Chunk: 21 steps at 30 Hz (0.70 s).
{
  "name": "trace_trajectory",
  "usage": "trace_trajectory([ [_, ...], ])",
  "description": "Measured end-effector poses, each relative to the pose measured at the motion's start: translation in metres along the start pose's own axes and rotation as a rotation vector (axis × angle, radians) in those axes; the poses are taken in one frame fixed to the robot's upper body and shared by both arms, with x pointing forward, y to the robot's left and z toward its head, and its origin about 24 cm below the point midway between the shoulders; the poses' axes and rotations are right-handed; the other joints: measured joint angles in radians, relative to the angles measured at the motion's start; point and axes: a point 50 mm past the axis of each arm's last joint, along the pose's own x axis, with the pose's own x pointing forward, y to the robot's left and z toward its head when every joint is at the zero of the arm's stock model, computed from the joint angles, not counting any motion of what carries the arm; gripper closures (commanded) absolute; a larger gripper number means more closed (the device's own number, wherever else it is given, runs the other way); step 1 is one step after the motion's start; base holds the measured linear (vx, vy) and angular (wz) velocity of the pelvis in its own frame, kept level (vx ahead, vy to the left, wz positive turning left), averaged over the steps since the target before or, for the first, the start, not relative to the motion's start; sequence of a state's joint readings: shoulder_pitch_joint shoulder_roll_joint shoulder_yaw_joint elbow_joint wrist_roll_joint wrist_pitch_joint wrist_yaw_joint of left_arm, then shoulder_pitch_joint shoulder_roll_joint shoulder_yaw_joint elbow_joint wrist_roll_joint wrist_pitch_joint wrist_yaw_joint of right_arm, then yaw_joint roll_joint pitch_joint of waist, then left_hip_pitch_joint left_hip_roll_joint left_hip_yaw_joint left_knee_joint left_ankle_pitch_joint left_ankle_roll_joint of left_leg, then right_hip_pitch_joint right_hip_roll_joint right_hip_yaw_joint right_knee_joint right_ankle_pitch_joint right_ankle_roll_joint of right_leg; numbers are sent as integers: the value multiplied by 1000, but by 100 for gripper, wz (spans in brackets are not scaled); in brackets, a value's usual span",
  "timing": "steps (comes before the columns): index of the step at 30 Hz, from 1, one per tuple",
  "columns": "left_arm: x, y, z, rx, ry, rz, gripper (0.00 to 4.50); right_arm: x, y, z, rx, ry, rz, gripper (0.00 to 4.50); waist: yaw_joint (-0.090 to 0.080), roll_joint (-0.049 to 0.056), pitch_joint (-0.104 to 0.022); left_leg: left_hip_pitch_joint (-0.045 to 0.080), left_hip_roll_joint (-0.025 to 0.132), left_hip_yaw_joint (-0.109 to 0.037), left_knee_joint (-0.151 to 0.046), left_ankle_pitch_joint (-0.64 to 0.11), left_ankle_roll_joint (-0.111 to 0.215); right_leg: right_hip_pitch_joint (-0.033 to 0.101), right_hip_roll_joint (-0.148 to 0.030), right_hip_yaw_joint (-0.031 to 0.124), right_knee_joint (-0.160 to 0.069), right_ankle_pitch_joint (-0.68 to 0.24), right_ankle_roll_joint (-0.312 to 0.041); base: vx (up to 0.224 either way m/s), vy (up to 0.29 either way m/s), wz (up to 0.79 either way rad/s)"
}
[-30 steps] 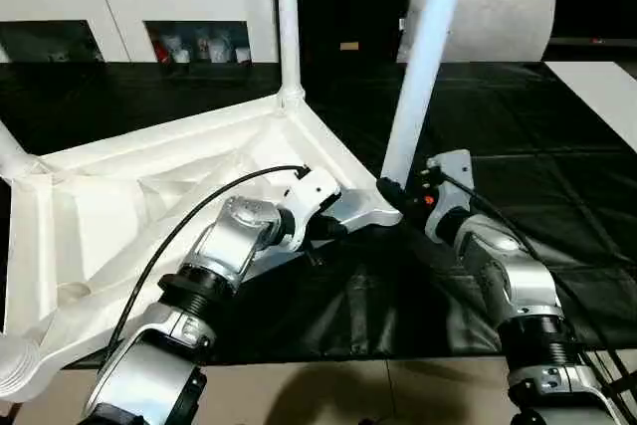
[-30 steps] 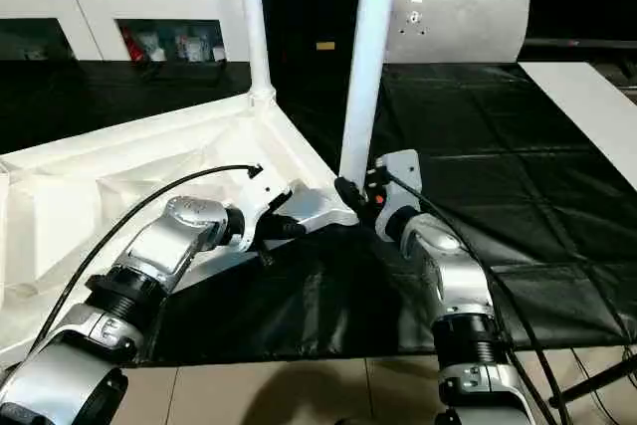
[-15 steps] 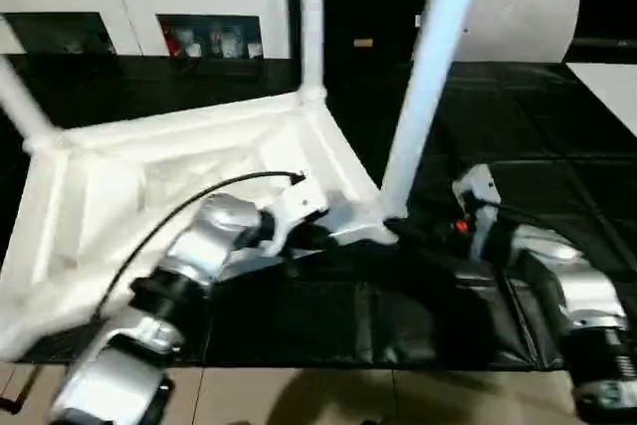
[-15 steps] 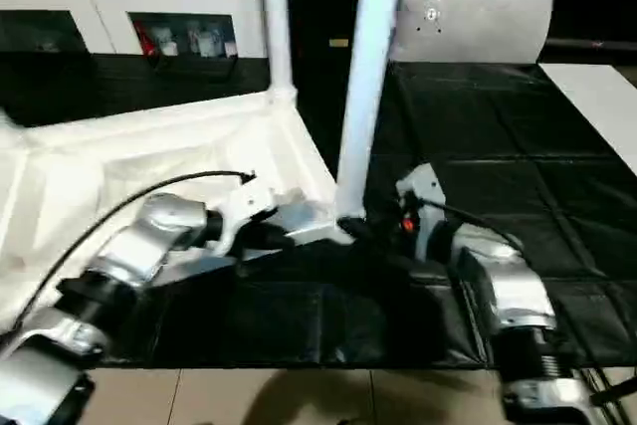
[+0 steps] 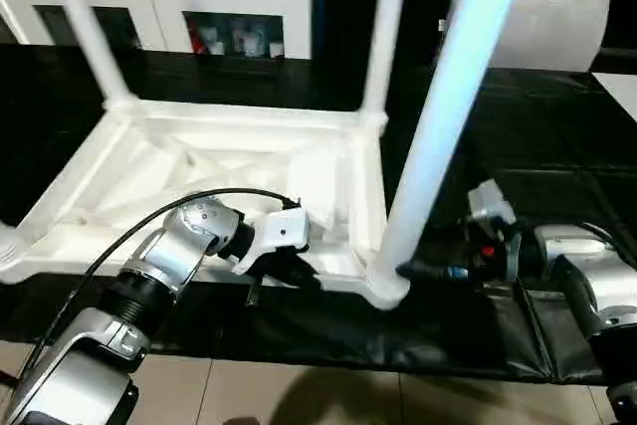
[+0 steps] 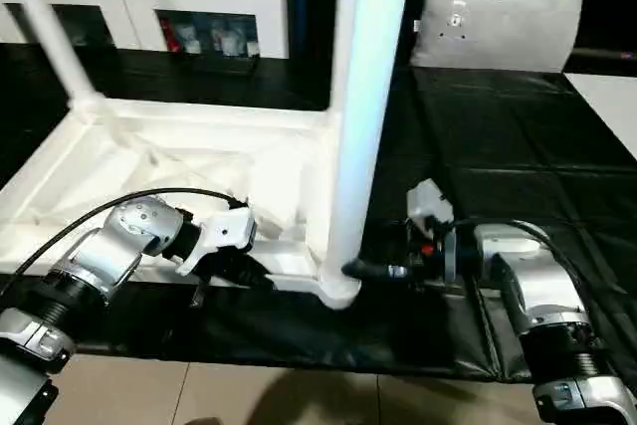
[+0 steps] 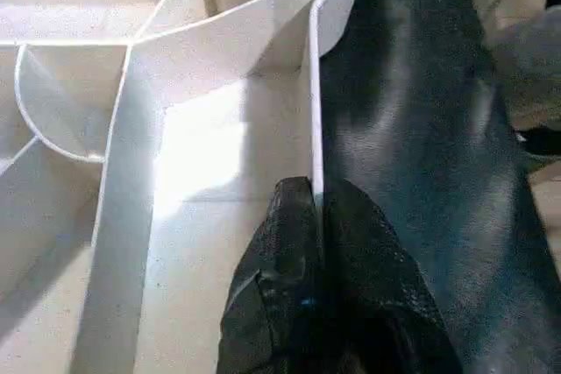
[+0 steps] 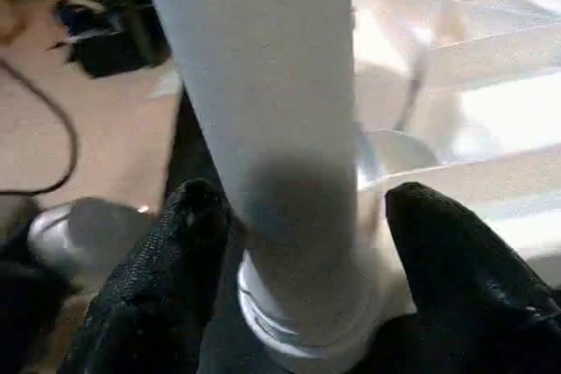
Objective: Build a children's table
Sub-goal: Rotate leg to tighten
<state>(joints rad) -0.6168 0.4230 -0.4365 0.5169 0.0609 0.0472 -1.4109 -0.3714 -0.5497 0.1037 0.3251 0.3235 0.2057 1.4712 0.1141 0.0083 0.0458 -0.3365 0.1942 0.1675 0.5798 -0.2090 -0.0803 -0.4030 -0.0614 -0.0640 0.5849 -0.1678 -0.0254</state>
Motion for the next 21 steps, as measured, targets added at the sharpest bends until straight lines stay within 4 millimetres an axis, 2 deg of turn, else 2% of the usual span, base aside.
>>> trace_trajectory([
  [4,1,0,1,7,0,-11,450,3,2,-1,5,8,34,183,2,0,0,0,0,0,0,0,0,0,0,0,0,0,0,0,0,0],
  [6,1,0,1,7,-1,-15,450,3,2,-2,8,8,36,213,3,0,0,0,0,0,0,0,0,0,0,0,0,0,0,0,0,0],
  [10,2,-1,1,8,-3,-33,450,3,3,-3,32,6,54,244,6,0,0,-1,0,0,0,0,0,0,0,0,0,0,0,0,0,0],
  [16,3,0,1,-55,-32,-28,450,3,5,-5,70,-6,42,257,9,0,0,0,0,0,2,0,0,1,-1,0,2,0,0,0,0,0],
  [19,4,3,0,-138,-49,24,450,9,2,-5,89,-20,-32,259,2,0,0,2,0,1,5,-1,-3,1,-1,1,6,0,0,0,0,0],
  [21,3,10,-3,-228,-65,138,450,17,-8,-4,99,-45,-189,259,-12,-1,0,5,0,0,8,-1,-8,2,-1,1,10,-3,6,0,0,0],
])
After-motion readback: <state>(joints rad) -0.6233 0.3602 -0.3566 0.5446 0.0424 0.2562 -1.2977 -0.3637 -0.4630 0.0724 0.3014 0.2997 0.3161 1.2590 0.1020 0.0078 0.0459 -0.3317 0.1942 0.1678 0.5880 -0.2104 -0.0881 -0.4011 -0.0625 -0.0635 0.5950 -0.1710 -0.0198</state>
